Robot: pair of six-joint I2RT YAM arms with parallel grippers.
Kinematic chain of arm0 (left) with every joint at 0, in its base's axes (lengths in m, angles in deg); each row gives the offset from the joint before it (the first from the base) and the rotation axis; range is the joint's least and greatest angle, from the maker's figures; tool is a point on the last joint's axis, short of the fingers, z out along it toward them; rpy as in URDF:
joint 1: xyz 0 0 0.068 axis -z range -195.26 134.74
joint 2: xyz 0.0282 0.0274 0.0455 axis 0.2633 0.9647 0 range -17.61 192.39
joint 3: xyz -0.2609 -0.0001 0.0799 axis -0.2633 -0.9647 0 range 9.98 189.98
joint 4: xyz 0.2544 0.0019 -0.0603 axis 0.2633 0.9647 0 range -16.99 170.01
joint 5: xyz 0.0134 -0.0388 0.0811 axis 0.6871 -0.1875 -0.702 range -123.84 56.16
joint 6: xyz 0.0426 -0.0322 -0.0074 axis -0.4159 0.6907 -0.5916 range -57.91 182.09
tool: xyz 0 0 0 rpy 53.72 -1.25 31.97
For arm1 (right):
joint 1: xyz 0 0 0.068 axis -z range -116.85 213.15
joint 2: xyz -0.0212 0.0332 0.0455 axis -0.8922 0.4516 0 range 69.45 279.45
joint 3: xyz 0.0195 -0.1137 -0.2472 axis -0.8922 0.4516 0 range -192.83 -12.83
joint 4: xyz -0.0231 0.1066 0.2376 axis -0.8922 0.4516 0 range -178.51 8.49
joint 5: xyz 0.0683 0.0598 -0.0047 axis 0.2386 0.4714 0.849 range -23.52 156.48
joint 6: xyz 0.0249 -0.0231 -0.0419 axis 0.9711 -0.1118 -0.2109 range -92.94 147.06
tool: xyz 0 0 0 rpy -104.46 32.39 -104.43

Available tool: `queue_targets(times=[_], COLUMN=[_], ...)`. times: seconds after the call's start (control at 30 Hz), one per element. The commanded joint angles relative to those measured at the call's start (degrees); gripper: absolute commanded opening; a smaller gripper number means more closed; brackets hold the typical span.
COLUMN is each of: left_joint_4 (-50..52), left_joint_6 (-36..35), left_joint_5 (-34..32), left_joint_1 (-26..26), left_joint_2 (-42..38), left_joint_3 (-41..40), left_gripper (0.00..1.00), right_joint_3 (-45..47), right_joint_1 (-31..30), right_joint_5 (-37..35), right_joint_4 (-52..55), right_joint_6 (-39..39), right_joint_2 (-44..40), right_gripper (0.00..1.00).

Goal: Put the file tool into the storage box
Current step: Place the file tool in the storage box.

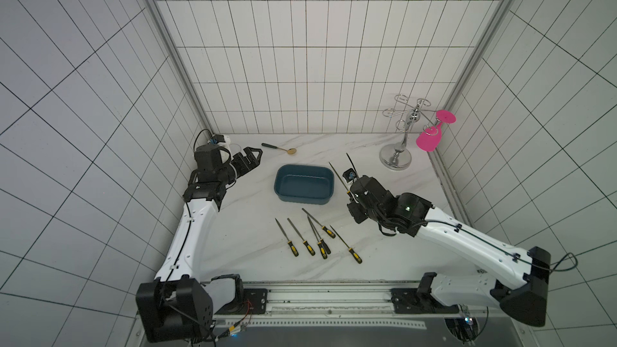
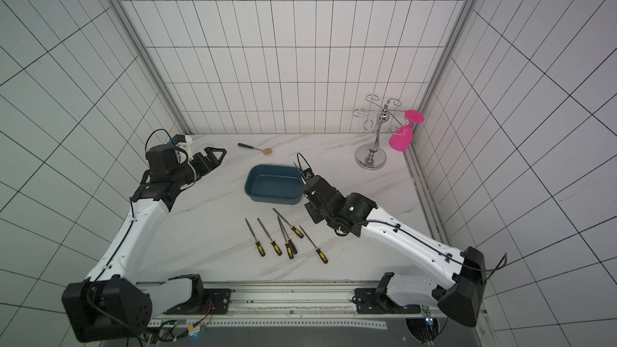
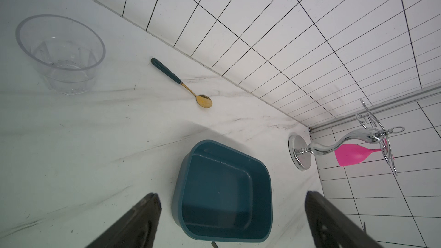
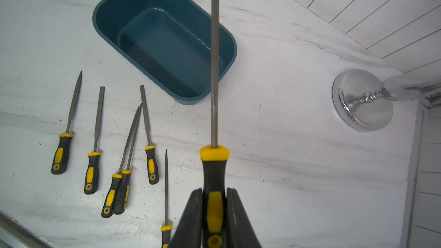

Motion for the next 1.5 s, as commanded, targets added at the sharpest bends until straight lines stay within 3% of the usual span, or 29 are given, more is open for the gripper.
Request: queue_targets(times=[0.0, 0.17, 0.77, 1.13, 1.27, 1.4, 1.47], left_joint_4=[-2.0, -2.0, -0.8, -0.9, -0.9, -0.9, -0.9], left_joint_6=[0.0, 0.1, 1.5, 2.5, 2.8, 2.9, 2.9], left_joint_5=[-0.5, -0.8, 4.1, 5.7, 6.3, 6.5, 6.7], left_joint_1=[-0.3, -1.7, -1.8, -1.8, -1.8, -1.8, -1.7], left_joint_2=[-0.7, -1.0, 4.0, 5.4, 5.7, 5.9, 5.9], left_joint_3=[-0.4, -0.6, 0.7, 1.0, 1.1, 1.1, 1.1], left_gripper=[0.99, 0.98, 0.98, 0.98, 0.98, 0.98, 0.98], right_joint_3=[-4.6, -6.3, -25.2, -25.9, -24.0, -24.6, -24.4], right_joint_1=[3.0, 6.9, 9.2, 9.2, 9.5, 9.7, 9.8], right_joint_5=[8.6, 19.0, 22.8, 20.7, 20.4, 21.9, 21.7], right_joint_4=[-3.2, -10.7, -13.4, -11.6, -11.5, -9.1, -8.8], right_joint_6=[-8.8, -16.1, -21.4, -23.4, -23.4, -23.2, -22.9], right_joint_2=[4.3, 10.7, 40.0, 46.1, 45.2, 45.4, 45.3], right_gripper=[0.0, 0.0, 0.0, 0.0, 0.11, 0.37, 0.44])
